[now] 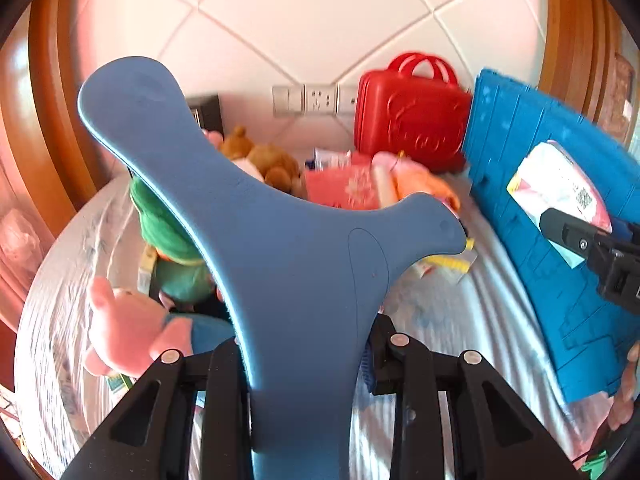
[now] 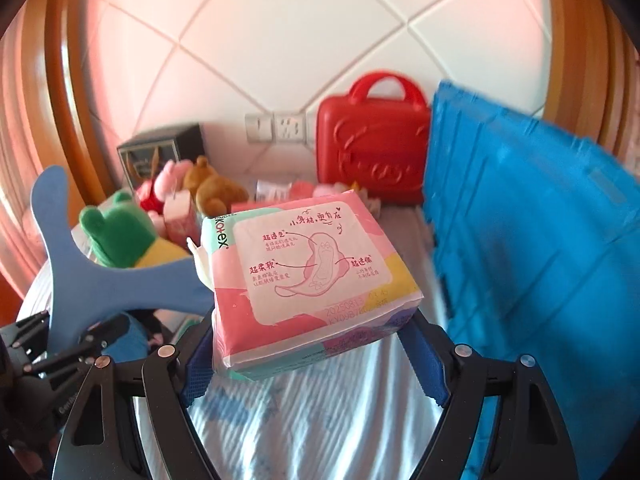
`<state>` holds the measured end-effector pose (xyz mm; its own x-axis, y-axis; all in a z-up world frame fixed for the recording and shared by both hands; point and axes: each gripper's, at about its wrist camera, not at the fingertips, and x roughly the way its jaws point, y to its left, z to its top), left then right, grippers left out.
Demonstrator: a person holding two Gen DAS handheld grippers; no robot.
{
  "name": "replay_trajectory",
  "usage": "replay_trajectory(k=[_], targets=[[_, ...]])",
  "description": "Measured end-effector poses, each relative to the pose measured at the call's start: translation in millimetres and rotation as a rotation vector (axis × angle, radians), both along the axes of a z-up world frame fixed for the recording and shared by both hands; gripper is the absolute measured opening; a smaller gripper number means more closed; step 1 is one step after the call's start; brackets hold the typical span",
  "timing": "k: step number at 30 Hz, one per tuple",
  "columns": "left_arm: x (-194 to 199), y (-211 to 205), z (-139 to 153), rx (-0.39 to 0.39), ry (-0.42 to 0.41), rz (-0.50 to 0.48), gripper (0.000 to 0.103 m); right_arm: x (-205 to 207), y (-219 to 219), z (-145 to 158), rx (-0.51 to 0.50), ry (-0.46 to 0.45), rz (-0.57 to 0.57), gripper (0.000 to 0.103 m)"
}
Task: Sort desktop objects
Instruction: 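Lift both items over the blue crate and release them inside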
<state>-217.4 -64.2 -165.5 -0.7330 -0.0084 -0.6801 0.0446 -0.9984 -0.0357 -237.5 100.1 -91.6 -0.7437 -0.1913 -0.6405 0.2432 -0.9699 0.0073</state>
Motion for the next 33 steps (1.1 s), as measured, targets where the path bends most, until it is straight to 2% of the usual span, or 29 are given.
replay_trajectory(k=[5, 12, 19, 24, 32, 33], targets=[[13, 9, 40, 0.014, 0.099, -0.031, 0.029, 22, 8, 36, -0.003, 0.085, -0.05, 0.082], [23, 39, 80, 0.046, 0.21, -0.104, 0.029, 71, 36, 86, -0.023, 0.248, -0.149, 0.082], [22, 92, 110, 0.078, 0.236, -0.223, 0.029, 115, 78, 123, -0.031, 0.35, -0.263, 0.082], [17, 145, 133, 0.092, 0.241, -0.298, 0.029, 137, 129, 151, -0.006, 0.394, -0.35, 0.082], [-8, 244, 182, 0.095, 0.208, -0.393, 0.029, 112, 222, 200, 0.058, 0.405, -0.425, 0.082], [-13, 255, 187, 0.1, 0.196, -0.4, 0.029, 109, 233, 202, 0.082, 0.407, -0.483, 0.082]])
